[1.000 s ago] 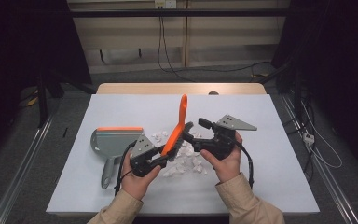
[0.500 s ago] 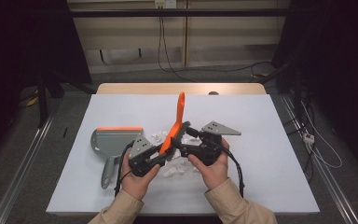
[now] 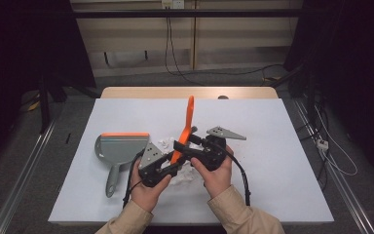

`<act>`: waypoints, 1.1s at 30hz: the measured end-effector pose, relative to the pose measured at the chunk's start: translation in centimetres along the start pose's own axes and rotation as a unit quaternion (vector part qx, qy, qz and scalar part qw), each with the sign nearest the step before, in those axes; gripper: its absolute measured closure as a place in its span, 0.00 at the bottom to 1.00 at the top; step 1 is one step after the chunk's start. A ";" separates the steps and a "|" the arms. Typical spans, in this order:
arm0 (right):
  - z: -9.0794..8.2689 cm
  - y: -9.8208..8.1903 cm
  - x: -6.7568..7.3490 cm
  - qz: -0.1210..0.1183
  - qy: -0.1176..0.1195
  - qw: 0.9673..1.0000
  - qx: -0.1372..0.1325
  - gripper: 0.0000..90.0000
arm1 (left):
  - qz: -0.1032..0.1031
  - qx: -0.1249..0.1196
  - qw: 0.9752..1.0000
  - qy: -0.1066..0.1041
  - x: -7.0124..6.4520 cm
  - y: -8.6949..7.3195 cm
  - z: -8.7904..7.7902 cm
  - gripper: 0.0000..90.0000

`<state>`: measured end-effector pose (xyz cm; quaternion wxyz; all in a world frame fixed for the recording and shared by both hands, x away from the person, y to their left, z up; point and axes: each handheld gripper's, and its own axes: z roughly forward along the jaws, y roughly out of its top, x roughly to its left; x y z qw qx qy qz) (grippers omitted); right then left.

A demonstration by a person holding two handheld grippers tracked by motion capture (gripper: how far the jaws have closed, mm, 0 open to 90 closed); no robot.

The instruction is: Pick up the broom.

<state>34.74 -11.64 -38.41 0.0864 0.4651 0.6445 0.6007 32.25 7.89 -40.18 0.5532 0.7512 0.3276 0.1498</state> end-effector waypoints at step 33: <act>0.2 0.5 0.2 0.036 -0.013 0.999 0.025 0.56 | 0.064 0.017 0.998 0.004 -2.0 0.0 0.8 0.65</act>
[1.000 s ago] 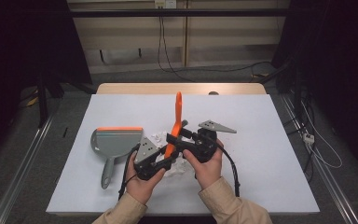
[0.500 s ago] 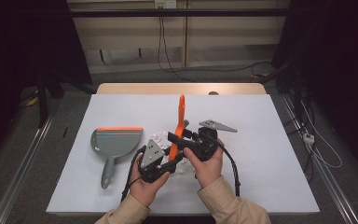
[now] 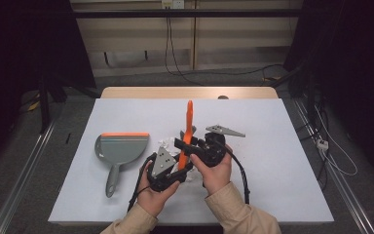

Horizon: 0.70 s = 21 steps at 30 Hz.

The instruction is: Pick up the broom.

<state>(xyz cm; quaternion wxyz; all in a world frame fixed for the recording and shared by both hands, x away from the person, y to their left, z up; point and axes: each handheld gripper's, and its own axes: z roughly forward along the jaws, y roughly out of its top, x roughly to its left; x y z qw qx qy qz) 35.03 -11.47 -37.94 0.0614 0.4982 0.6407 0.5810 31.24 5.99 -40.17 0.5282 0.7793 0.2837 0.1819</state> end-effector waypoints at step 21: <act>-0.9 1.4 0.2 -0.013 0.041 0.999 -0.016 0.77 | 0.013 -0.055 0.998 0.040 1.1 -0.6 -0.6 0.37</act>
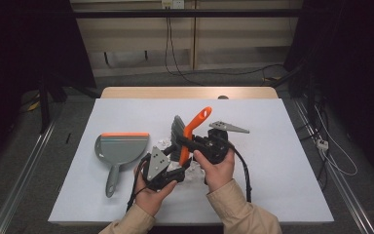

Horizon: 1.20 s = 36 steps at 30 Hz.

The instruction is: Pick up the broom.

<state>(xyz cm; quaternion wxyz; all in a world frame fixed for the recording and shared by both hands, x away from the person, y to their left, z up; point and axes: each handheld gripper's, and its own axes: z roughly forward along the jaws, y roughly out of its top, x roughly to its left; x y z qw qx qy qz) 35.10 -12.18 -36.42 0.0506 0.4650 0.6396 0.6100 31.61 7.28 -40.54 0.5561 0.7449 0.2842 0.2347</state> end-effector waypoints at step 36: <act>-9.9 2.7 -9.1 -0.050 -0.129 0.977 0.160 0.77 | -0.046 -0.023 0.999 -0.006 6.2 0.7 -5.3 0.17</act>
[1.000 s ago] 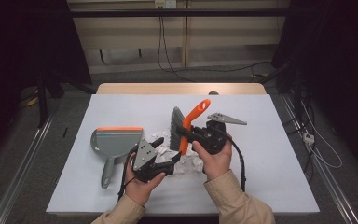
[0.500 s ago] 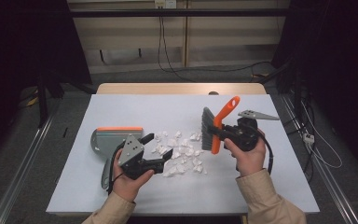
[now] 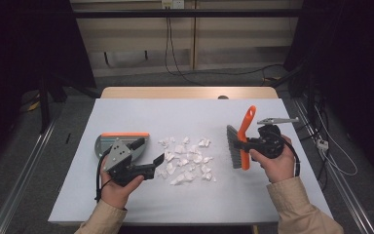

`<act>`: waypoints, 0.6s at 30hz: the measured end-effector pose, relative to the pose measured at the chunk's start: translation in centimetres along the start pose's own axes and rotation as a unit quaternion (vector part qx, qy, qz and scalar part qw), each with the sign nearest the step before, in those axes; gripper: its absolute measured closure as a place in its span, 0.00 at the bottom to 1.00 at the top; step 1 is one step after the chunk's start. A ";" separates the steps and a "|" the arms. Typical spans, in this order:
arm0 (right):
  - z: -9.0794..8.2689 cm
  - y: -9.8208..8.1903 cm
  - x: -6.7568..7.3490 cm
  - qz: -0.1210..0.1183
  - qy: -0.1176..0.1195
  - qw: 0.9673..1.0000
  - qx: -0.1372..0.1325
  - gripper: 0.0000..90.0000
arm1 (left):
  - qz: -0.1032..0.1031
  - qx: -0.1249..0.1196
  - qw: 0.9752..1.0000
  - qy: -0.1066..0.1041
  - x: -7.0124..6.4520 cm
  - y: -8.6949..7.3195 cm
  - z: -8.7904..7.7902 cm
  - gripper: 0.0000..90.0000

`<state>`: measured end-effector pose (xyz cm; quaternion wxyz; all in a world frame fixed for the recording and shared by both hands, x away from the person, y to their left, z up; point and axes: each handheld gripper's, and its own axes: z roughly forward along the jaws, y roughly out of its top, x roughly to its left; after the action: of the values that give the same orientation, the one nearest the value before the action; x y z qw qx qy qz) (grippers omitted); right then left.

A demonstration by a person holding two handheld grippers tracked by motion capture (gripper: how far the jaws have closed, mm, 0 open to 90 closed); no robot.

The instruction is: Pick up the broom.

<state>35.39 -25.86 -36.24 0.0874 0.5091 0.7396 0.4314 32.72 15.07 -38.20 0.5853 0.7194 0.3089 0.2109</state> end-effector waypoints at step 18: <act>7.9 2.1 -1.8 -0.002 -0.071 0.997 0.023 0.79 | -0.011 0.004 1.000 0.018 2.8 -0.5 -1.9 0.15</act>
<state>42.14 -22.80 -40.09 0.1291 0.5389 0.7421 0.3771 33.38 18.38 -38.41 0.5792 0.7141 0.3284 0.2161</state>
